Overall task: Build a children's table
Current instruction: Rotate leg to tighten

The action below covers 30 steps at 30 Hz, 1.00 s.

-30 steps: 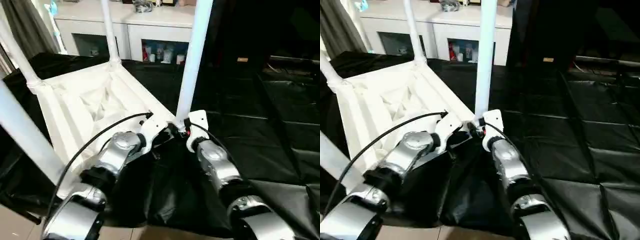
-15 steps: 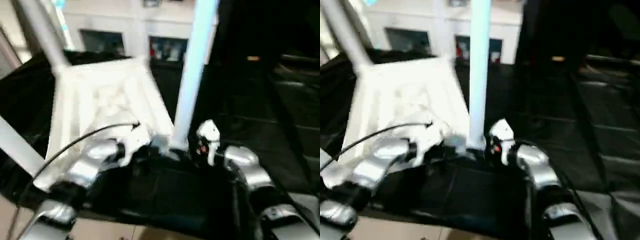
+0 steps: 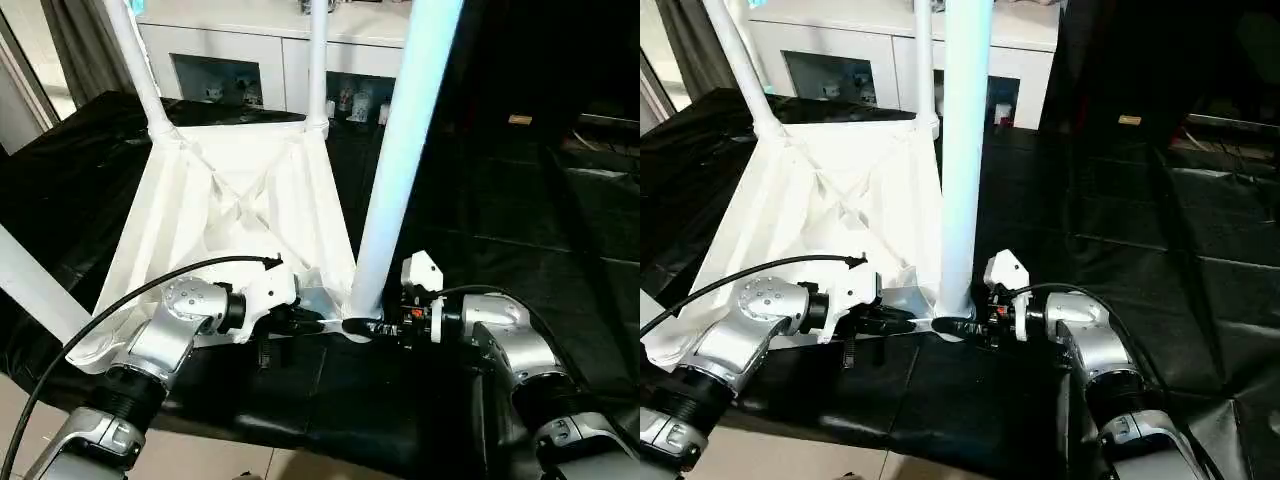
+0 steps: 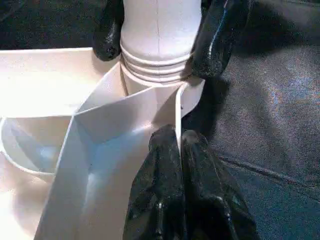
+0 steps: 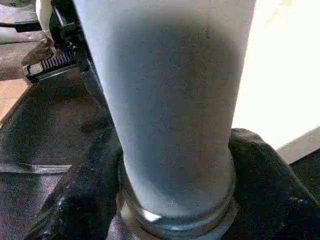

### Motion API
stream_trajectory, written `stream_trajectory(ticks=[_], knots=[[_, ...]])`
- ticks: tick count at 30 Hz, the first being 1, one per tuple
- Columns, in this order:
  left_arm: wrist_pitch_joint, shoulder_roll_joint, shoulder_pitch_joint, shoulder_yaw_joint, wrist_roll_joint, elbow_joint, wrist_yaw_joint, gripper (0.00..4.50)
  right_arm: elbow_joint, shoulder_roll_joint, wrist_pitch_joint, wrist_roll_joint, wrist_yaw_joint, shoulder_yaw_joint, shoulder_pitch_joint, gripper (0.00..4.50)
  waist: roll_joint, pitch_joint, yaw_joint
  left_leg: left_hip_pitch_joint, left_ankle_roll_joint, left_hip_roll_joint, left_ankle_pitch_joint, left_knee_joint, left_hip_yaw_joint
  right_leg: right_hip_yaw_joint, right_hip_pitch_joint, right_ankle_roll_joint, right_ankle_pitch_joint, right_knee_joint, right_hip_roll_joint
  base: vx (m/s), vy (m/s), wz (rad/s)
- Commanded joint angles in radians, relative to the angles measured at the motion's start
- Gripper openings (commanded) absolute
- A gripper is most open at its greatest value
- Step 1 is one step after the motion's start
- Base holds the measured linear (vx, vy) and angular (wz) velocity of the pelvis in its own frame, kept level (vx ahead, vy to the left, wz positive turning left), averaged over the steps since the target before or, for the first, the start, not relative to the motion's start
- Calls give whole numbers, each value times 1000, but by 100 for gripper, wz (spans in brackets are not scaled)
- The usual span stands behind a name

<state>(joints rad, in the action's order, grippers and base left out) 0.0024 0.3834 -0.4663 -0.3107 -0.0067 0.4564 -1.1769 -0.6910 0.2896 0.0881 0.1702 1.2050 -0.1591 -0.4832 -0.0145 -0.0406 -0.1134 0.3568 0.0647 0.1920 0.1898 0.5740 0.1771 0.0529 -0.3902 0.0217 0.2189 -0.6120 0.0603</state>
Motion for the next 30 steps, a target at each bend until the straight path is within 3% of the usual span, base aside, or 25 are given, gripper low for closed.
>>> stream_trajectory(ticks=[1,13,16,17,19,20,22,24,25,26,29,30], knots=[[3,-10,11,-34,-9,0,-26,0,9,0,-22,5,22,-19,10,283,9,55,3,-2,-83,44,103,-55,-7,-44,49,235,-5,56,79,0,0,0],[18,-8,11,-30,8,10,-11,0,-21,-27,-10,-26,-66,-5,2,269,9,56,3,-2,-79,43,99,-53,-8,-44,50,237,-4,55,80,0,0,0],[32,-15,4,-24,20,28,22,0,-60,-43,0,-58,-155,0,-10,269,9,49,9,-3,-59,43,146,-59,-8,-44,45,226,89,66,82,0,0,0],[32,-15,4,-24,20,28,22,0,-60,-43,0,-58,-155,0,-10,269,9,44,12,-5,-43,42,184,-64,-10,-45,46,211,171,75,84,0,0,0],[58,-37,-9,-9,30,65,84,0,-115,-71,7,-94,-293,10,-28,269,5,39,22,-11,-18,44,239,-70,-12,-47,40,194,278,84,86,0,0,0],[71,-56,-21,3,39,96,134,0,-148,-103,0,-103,-397,27,-40,269,9,37,30,-12,-6,41,259,-74,-16,-47,42,180,337,90,88,0,0,0],[87,-77,-34,13,50,129,190,0,-170,-132,-6,-108,-483,42,-48,268,9,39,37,-8,8,41,254,-78,-21,-47,46,159,367,92,90,0,0,0],[129,-126,-67,39,70,193,325,0,-211,-192,-32,-105,-658,78,-65,268,9,34,50,-17,21,37,284,-76,-18,-50,32,152,407,100,86,0,0,0],[129,-126,-67,39,70,193,325,0,-211,-192,-32,-105,-658,78,-65,268,9,34,52,-20,22,36,295,-76,-20,-49,31,149,429,102,87,0,0,0],[174,-165,-97,67,71,242,430,0,-244,-232,-53,-98,-781,104,-82,268,10,37,54,-14,19,38,285,-76,-21,-49,37,142,428,101,90,0,0,0],[194,-190,-120,83,77,279,503,0,-273,-253,-68,-108,-858,107,-101,267,11,37,56,-19,13,36,295,-76,-20,-49,30,138,435,105,87,0,0,0],[200,-212,-144,95,84,317,563,0,-297,-268,-63,-120,-935,113,-123,267,10,37,55,-15,10,35,279,-76,-20,-51,32,146,388,102,85,0,0,0]])
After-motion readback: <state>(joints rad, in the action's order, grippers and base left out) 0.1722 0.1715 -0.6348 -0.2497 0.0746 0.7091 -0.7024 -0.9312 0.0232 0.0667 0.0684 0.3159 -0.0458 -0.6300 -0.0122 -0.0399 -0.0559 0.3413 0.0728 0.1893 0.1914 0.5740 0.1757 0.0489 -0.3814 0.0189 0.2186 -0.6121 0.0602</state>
